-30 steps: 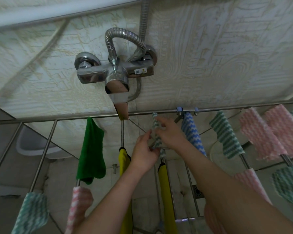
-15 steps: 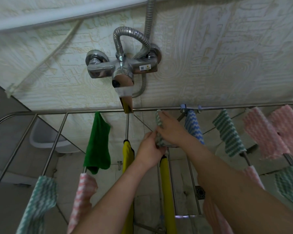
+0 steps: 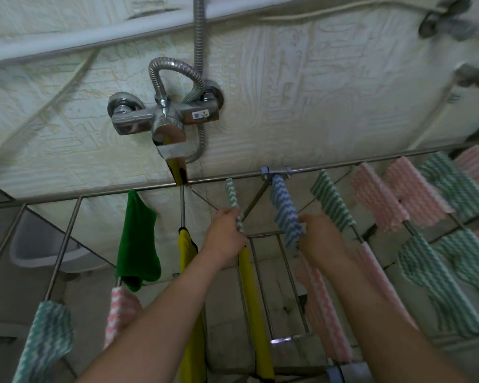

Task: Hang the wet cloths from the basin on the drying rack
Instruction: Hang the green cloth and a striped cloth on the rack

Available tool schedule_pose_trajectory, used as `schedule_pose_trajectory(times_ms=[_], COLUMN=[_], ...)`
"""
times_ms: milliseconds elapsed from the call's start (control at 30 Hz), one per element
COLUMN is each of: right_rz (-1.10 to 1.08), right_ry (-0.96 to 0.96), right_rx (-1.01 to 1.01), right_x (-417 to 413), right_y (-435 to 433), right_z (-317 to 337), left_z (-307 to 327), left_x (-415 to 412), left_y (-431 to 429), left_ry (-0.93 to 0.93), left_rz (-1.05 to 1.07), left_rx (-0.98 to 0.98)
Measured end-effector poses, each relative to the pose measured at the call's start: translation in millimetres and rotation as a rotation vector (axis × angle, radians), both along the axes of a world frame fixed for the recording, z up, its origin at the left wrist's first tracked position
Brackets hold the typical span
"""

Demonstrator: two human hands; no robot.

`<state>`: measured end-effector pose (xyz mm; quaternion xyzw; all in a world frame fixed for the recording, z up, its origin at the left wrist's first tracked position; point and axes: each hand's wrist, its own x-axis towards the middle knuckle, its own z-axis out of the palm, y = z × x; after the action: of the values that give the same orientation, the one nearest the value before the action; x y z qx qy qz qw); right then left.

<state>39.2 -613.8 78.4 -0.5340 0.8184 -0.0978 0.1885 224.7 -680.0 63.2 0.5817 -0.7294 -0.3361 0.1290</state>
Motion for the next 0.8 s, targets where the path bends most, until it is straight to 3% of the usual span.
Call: schedule_pose_trajectory(times_ms=[200, 367, 500, 600, 800], right_rz=[-0.114, -0.205, -0.302, -0.361, -0.499], right_ry=[-0.051, -0.179, -0.124, -0.223, -0.436], right_rx=[-0.114, -0.245, -0.322, -0.409, -0.493], right_x=[9, 15, 24, 37, 47], right_y=[15, 48, 81, 112, 194], right_z=[10, 30, 44, 57, 75], left_z=[10, 27, 50, 71, 85], left_x=[2, 11, 14, 14, -7], left_y=[11, 44, 77, 104, 156], left_ry=[0.016, 0.232, 0.414, 0.542, 0.552], left_rz=[-0.005, -0.025, -0.061, -0.142, -0.393], left_rx=[-0.041, -0.131, -0.080, -0.077, -0.055])
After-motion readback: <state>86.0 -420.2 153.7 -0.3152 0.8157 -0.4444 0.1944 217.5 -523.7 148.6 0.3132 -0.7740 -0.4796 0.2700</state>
